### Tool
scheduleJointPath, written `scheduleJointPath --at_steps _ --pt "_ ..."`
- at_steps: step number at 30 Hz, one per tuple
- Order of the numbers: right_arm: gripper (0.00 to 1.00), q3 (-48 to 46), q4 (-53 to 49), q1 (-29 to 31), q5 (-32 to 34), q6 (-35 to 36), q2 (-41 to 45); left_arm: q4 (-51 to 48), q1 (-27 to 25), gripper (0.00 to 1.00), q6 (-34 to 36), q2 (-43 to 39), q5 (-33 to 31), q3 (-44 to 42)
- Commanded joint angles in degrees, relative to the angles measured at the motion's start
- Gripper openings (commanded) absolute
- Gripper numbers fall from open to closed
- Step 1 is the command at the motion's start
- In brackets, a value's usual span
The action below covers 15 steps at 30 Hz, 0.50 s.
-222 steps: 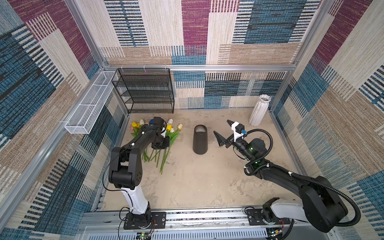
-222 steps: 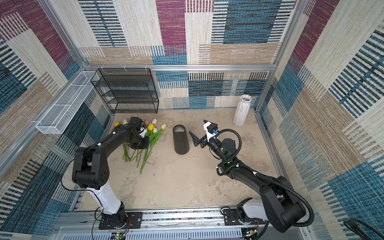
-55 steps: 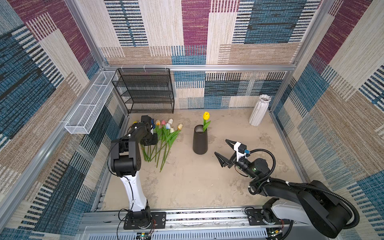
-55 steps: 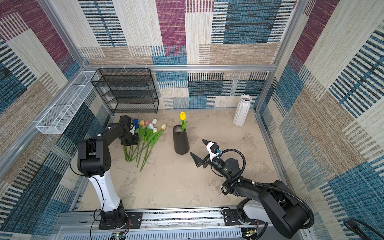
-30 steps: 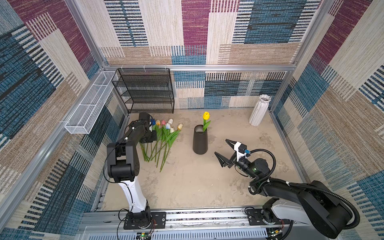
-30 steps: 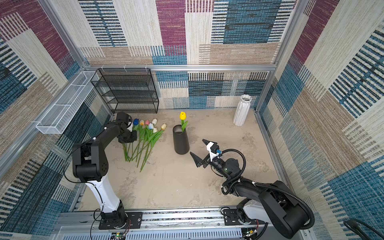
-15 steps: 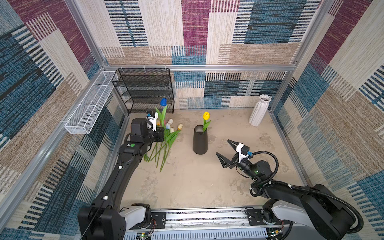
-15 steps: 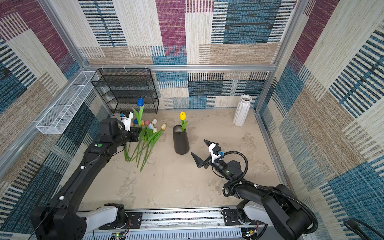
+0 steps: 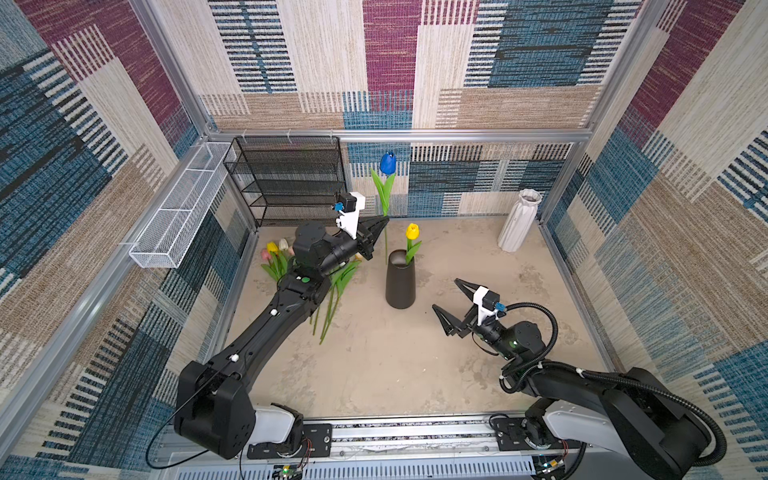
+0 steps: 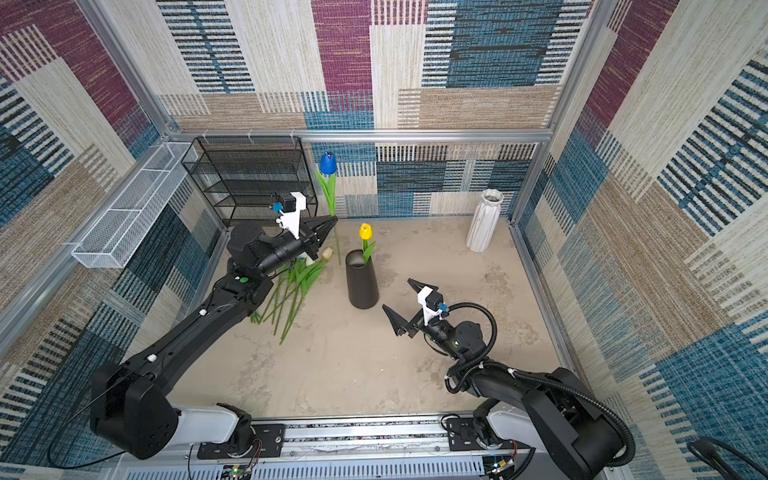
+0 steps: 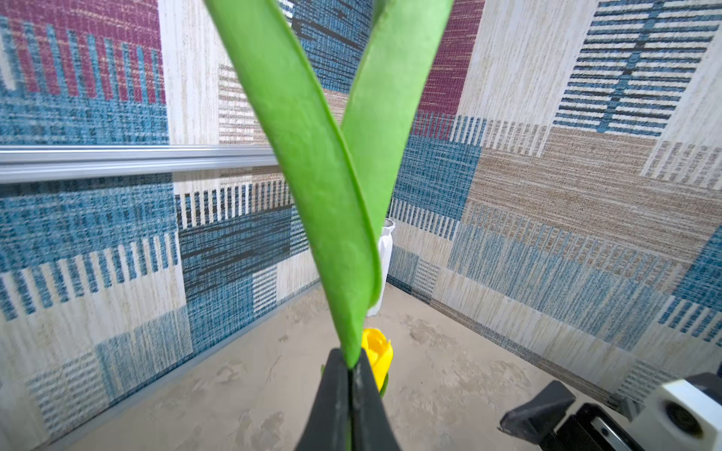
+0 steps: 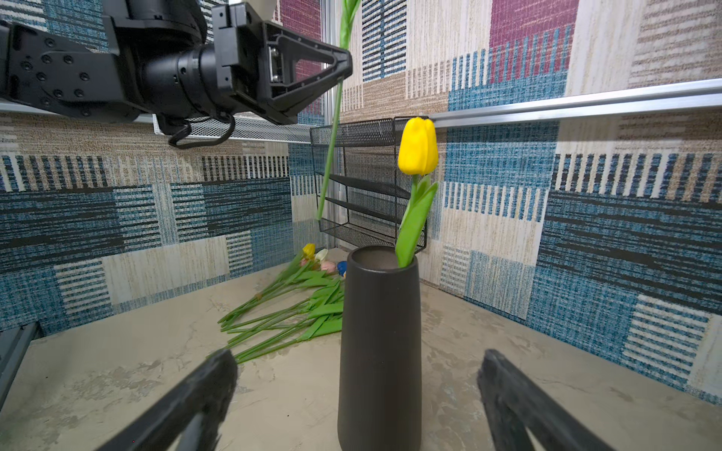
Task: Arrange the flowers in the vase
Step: 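Lift the blue tulip with the left gripper and lower it into the vase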
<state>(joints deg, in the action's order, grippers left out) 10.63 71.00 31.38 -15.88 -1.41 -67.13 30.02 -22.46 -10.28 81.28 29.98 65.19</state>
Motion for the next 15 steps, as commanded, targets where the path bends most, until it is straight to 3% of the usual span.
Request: scheduleJointPath --at_steps 1,8,15 --pt "1.00 -0.20 1.75 0.00 0.07 0.18 0.25 12.48 -0.21 0.00 -0.67 3.87 -0.03 0.06" --pt "1.00 -0.44 2.30 0.00 -0.64 0.15 0.16 21.81 -0.39 0.00 -0.59 11.05 -1.01 -0.99" --pt "1.00 -0.44 2.30 0.00 -0.47 0.43 0.08 24.65 -0.73 0.00 -0.48 14.31 -1.19 -3.61"
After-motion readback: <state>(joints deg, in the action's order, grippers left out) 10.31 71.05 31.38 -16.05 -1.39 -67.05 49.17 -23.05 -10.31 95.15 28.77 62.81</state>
